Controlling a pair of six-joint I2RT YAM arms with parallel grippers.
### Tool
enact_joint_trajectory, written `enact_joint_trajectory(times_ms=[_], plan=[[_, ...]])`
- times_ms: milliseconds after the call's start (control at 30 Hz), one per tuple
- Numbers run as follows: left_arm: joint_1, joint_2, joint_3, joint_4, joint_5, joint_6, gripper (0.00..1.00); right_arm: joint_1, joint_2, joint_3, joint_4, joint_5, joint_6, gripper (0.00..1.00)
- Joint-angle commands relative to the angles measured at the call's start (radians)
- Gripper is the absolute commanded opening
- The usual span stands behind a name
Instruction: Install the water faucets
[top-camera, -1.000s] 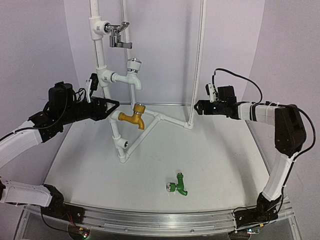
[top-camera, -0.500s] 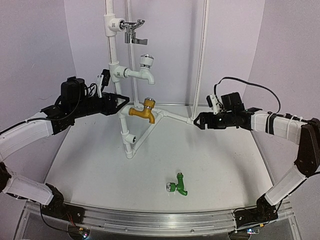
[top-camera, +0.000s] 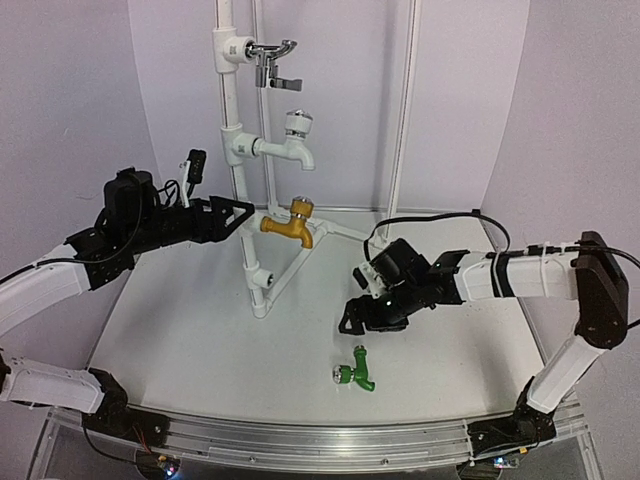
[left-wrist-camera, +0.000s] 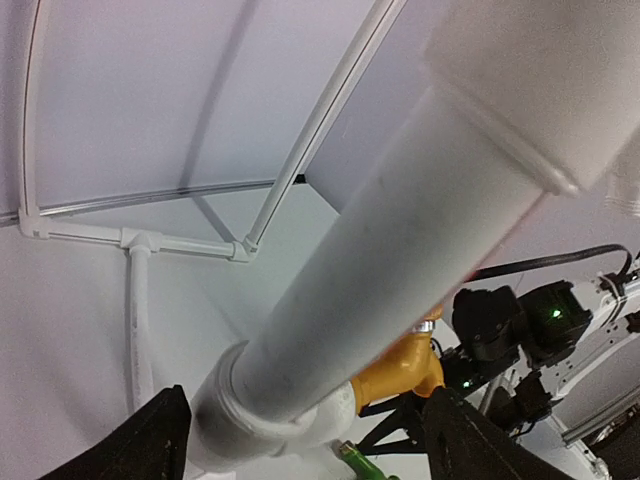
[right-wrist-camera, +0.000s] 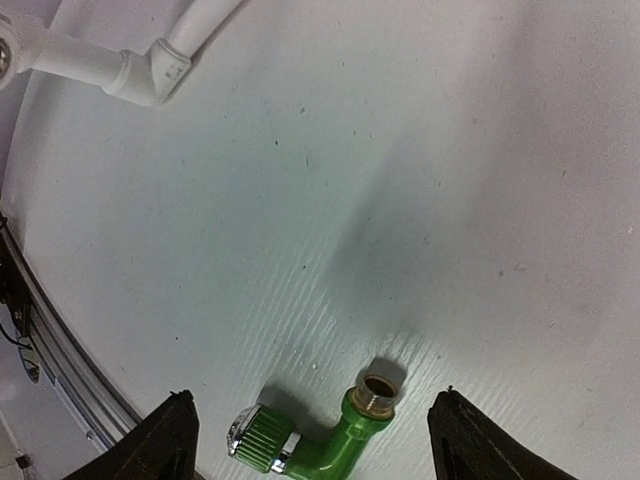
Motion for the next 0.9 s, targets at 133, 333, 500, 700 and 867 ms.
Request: enact_joint_trajectory(times_ms=[133,333,500,700,867], plan=[[-0.004,-0.080,0.054,-0.132,-0.070,-0.032,0.94,0.126,0.123,0.046,-0.151,0.170,0.360,0.71],[-0.004,-0.116,0.060,-0.205,-0.077,-0.023,0.94,0.136,0.213,0.079,-0.159,0.238,0.401,0.58],[-0.004,-0.156,0.028,-0.224,-0.004,-0.047,0.89,0.136,0.228,0.075,-0.147,0.320,0.397,0.41],[-0.004,-0.195,0.007,-0.231,0.077,-0.077,0.75,0.136,0.098,0.000,0.024,0.385,0.284,0.00],[-0.024,-0.195,0.003,-0.231,0.133,-0.094,0.71,0.117,-0.051,-0.035,0.203,0.349,-0.048,0.00]])
